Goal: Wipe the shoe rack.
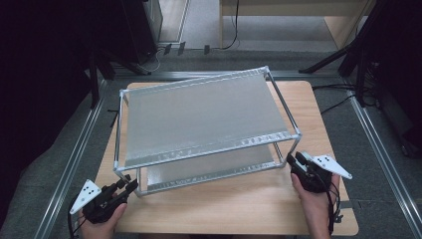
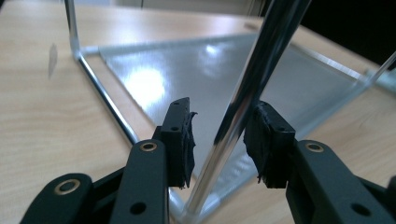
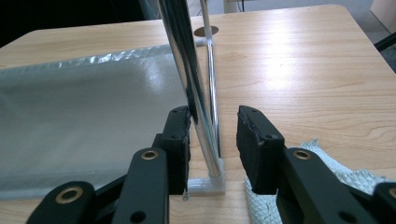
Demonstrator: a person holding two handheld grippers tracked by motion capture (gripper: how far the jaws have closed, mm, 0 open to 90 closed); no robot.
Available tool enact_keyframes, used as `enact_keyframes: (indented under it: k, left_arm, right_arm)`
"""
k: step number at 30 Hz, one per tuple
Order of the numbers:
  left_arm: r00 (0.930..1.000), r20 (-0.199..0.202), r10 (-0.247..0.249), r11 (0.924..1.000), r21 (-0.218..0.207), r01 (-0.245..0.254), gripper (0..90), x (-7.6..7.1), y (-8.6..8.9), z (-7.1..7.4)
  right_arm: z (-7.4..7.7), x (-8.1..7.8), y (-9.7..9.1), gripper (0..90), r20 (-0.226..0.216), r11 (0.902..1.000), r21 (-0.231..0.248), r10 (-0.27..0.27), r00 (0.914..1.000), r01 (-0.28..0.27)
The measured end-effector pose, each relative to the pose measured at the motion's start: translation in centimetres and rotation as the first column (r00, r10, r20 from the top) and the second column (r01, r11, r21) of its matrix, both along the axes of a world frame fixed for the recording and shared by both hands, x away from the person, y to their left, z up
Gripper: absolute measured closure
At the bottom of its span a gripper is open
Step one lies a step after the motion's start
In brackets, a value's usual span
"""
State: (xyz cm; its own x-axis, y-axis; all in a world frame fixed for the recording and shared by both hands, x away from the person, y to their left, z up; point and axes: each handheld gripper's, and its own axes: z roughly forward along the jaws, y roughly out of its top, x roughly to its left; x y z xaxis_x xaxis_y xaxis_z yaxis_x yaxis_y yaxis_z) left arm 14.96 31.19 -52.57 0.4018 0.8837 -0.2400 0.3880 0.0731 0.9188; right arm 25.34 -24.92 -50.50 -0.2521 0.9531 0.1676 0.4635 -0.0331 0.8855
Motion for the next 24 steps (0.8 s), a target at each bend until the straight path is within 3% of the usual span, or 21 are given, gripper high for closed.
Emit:
enact_keyframes:
  k: [2, 6, 8, 14, 17, 19, 20, 22, 24]
  left_arm:
    - [0.9998, 0.021, -0.005, 1.0, -0.005, 0.005, 65.1, -0.1, -0.1, 0.2]
    - [1.0, 0.004, 0.002, 0.9999, 0.017, -0.003, 76.0, 0.0, -0.5, 0.0]
    - [0.9999, 0.003, -0.01, 0.9998, 0.019, 0.01, 76.8, -0.1, -0.6, 0.1]
    - [0.9983, 0.005, -0.058, 0.9983, 0.005, 0.058, 75.9, -0.9, -1.2, 0.1]
    - [0.997, 0.004, -0.078, 0.9969, 0.011, 0.077, 73.1, -0.9, -1.7, 0.2]
    - [0.9981, 0.002, -0.061, 0.9981, 0.0, 0.061, 64.7, -0.9, -1.6, 0.2]
    - [0.9987, 0.004, -0.051, 0.9987, -0.005, 0.051, 59.8, -0.9, -1.5, 0.3]
    - [0.9993, 0.007, -0.036, 0.9989, -0.03, 0.036, 55.5, -1.0, -1.3, 0.4]
    - [0.9994, 0.015, -0.032, 0.9987, -0.04, 0.033, 54.2, -1.1, -1.1, 0.5]
  right_arm:
    - [0.0, 0.0, 0.0, 64.7, -0.001, 1.0, 0.0, 0.002, 1.0, -0.002]
    - [-0.1, 0.3, 0.3, 73.0, 0.005, 0.9994, -0.01, 0.033, 0.9994, -0.033]
    - [0.0, 0.4, 0.1, 77.4, 0.009, 0.9991, -0.007, 0.041, 0.9991, -0.041]
    - [0.2, 0.0, -0.9, 79.2, -0.007, 0.9983, -0.005, 0.058, 0.9983, -0.058]
    - [0.5, -0.4, -1.8, 69.7, 0.004, 0.9983, -0.004, 0.057, 0.9983, -0.057]
    - [0.8, -0.9, -2.6, 59.6, 0.022, 0.9986, 0.005, 0.052, 0.9984, -0.052]
    - [1.1, -1.3, -3.2, 52.7, 0.036, 0.9988, 0.016, 0.045, 0.9984, -0.045]
    - [1.3, -2.2, -4.2, 48.2, 0.064, 0.997, 0.06, 0.045, 0.9969, -0.049]
    - [0.9, -2.8, -4.9, 45.4, 0.034, 0.9987, 0.033, 0.038, 0.9987, -0.039]
